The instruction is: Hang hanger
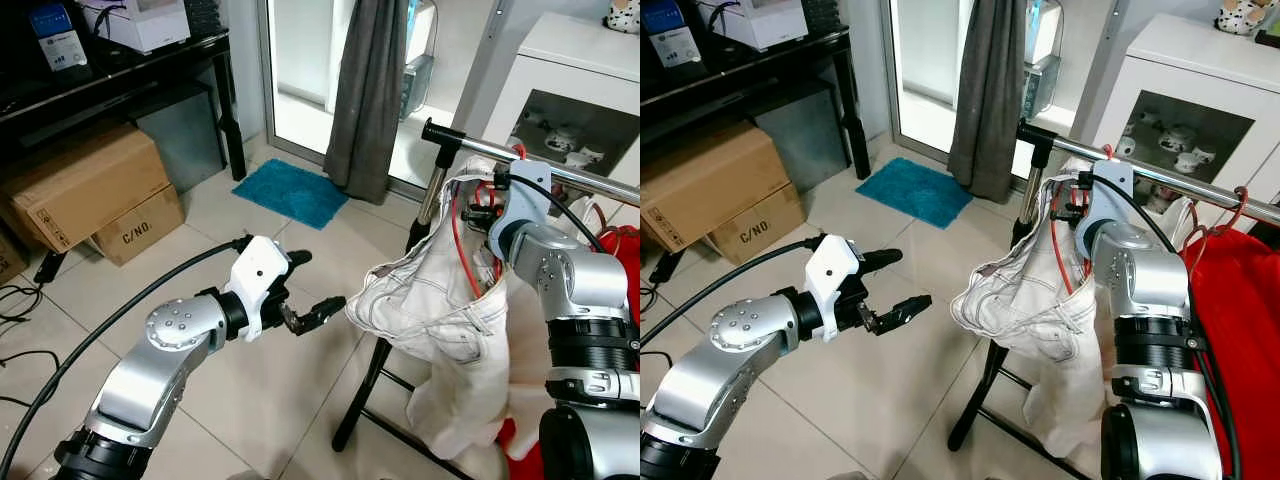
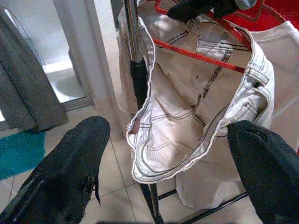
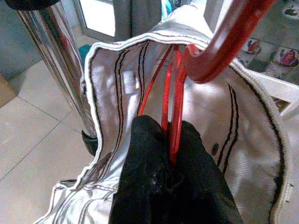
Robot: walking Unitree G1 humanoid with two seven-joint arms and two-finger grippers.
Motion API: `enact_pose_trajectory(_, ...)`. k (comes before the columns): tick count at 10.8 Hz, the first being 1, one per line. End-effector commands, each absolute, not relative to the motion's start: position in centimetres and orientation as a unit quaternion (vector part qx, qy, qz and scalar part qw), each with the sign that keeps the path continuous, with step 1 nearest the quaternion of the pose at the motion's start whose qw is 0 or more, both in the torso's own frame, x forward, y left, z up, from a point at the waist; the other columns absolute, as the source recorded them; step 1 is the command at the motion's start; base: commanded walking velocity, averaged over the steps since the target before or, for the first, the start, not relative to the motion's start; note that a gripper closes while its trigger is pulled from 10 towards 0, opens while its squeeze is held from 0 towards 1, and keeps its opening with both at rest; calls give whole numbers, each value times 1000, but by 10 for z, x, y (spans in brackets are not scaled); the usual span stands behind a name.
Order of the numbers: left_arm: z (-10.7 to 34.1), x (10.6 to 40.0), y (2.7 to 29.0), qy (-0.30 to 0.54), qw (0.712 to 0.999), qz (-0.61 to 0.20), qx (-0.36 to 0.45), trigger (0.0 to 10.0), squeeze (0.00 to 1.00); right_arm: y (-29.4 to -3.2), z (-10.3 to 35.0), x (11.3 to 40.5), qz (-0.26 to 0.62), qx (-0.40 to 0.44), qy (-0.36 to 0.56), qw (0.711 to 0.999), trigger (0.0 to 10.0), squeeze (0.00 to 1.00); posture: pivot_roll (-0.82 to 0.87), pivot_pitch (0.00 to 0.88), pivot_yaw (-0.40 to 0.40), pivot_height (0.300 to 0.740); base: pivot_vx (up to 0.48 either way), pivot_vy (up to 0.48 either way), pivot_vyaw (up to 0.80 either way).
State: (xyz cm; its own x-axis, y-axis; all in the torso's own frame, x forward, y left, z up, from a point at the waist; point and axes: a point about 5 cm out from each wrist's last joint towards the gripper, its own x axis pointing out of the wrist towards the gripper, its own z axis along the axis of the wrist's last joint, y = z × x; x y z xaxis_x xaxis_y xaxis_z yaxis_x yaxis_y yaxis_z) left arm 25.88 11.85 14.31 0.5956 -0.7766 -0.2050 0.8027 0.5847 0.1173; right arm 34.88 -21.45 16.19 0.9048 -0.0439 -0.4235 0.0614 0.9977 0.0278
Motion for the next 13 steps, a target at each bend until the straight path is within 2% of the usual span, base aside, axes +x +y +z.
enact_pose_trajectory(1,147,264,120,52,896,-428,110,10000,0,-209,178,349,-8,27,179,983,0,0,-59,0,-30,740,0,0,0)
enact_pose_trajectory(6,146,271,132,42,934,-338,109,10000,0,-191,195,328,29,44,95,994,0,0,-76,0,-5,740,0,0,0)
enact_pose_trajectory(9,145,271,128,39,938,-328,107,10000,0,-196,203,313,8,-21,44,999,0,0,-84,0,-7,740,0,0,0)
enact_pose_trajectory(13,141,272,126,45,939,-325,104,10000,0,-194,180,299,-6,-80,81,993,0,0,-87,0,-11,740,0,0,0)
